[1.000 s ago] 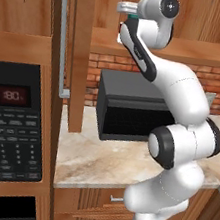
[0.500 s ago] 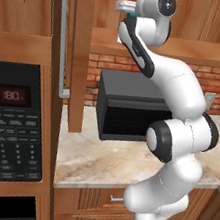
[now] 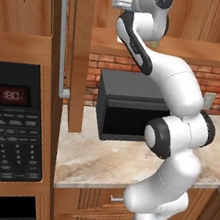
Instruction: Stack two cans on top of the other two cans in the cabinet.
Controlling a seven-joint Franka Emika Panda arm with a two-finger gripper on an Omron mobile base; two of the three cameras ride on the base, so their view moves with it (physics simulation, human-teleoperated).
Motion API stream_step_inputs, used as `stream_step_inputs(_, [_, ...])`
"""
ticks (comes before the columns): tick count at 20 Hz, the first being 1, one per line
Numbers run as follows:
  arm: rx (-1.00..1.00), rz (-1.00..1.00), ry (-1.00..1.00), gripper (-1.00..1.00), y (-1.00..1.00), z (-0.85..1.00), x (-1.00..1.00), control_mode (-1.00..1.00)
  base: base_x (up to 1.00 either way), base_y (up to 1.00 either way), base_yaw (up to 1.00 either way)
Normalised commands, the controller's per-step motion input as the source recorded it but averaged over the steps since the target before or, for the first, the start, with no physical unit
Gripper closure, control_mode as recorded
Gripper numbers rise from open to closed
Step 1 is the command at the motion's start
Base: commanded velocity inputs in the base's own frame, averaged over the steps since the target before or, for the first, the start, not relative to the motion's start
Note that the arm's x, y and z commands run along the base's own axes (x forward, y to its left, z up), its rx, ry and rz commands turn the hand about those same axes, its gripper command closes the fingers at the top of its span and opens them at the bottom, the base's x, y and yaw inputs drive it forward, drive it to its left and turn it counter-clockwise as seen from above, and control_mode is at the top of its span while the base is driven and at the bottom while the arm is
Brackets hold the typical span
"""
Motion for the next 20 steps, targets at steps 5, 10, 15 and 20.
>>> stream_step_inputs(5, [0.0,0.0,0.01,1.0,0.02,0.0,0.08,-1.0,0.0,0.0,0.0])
stream_step_inputs(10, [0.0,0.0,0.0,1.0,0.0,0.0,0.02,-1.0,0.0,0.0,0.0])
stream_step_inputs(15, [0.0,0.0,0.0,1.0,0.0,-0.04,0.0,-1.0,0.0,0.0,0.0])
stream_step_inputs(20, [0.0,0.0,0.0,1.0,0.0,-0.23,0.0,-1.0,0.0,0.0,0.0])
